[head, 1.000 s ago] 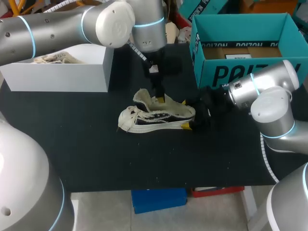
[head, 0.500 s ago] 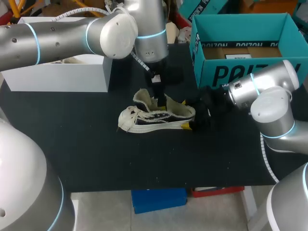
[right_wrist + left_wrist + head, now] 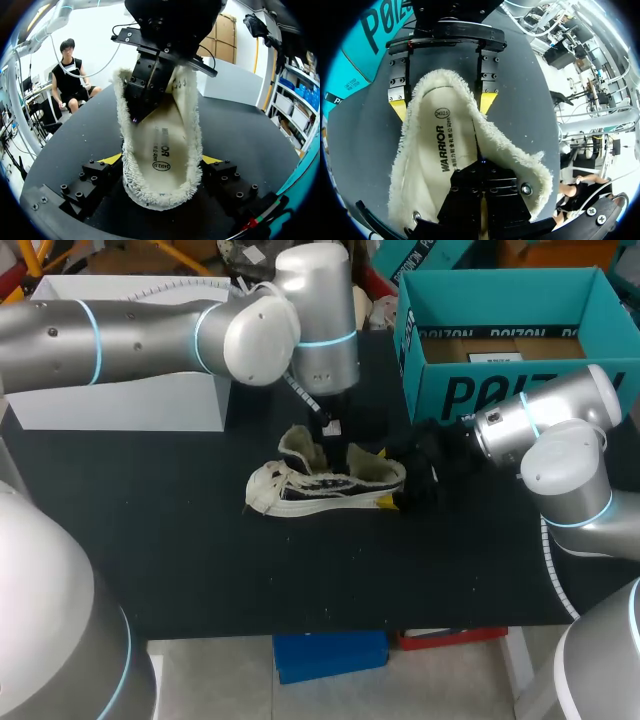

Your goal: Take the shoe out of the shoebox, open the shoe tongue, remove and reinsert the insole, then place the shoe into the shoebox

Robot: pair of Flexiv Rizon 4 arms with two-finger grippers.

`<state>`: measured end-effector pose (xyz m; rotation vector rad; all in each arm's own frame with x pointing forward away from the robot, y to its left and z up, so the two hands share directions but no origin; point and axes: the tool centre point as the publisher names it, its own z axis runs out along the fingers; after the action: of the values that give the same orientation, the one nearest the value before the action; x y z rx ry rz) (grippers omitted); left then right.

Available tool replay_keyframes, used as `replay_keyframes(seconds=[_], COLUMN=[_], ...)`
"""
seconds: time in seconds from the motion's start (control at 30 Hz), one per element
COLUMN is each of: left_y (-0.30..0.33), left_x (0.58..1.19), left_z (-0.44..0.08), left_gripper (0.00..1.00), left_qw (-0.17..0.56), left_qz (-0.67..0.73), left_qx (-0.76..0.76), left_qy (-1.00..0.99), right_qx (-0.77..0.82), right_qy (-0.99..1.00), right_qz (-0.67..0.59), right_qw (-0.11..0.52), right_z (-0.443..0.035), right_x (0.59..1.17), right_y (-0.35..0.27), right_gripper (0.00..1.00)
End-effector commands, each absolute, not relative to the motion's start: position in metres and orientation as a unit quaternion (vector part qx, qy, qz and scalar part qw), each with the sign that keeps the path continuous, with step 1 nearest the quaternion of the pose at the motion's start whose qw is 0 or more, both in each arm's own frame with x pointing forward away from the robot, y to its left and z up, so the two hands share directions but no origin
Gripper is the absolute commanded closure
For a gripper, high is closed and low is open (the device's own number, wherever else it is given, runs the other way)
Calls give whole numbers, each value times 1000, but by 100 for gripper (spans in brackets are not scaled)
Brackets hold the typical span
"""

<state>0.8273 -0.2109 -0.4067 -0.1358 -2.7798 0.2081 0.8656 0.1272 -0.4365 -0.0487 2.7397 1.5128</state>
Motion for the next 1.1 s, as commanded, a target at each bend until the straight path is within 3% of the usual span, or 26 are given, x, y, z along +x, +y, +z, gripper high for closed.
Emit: replay_keyframes(seconds=[0.03,0.57,0.67,0.73,0.9,1.1], left_y=[-212,-214,-215,-215,-215,-215], left_x=[825,823,822,821,820,819], left_z=[-417,-419,-421,-422,-423,-432], left_gripper=[100,99,82,58,60,60], left_qw=[176,171,170,170,156,86], left_qz=[75,95,94,92,84,29], left_qx=[-43,-36,-38,-38,-35,-34], left_qy=[-980,-980,-980,-980,-984,-995], right_qx=[-15,-15,-15,-15,-15,-15], right_qy=[876,876,876,876,876,876], right_qz=[483,483,483,483,483,483], right_qw=[5,5,5,5,5,5], right_z=[-438,-438,-438,-438,-438,-438], right_x=[866,866,866,866,866,866], right_y=[126,126,126,126,126,126], right_gripper=[100,100,100,100,100,100])
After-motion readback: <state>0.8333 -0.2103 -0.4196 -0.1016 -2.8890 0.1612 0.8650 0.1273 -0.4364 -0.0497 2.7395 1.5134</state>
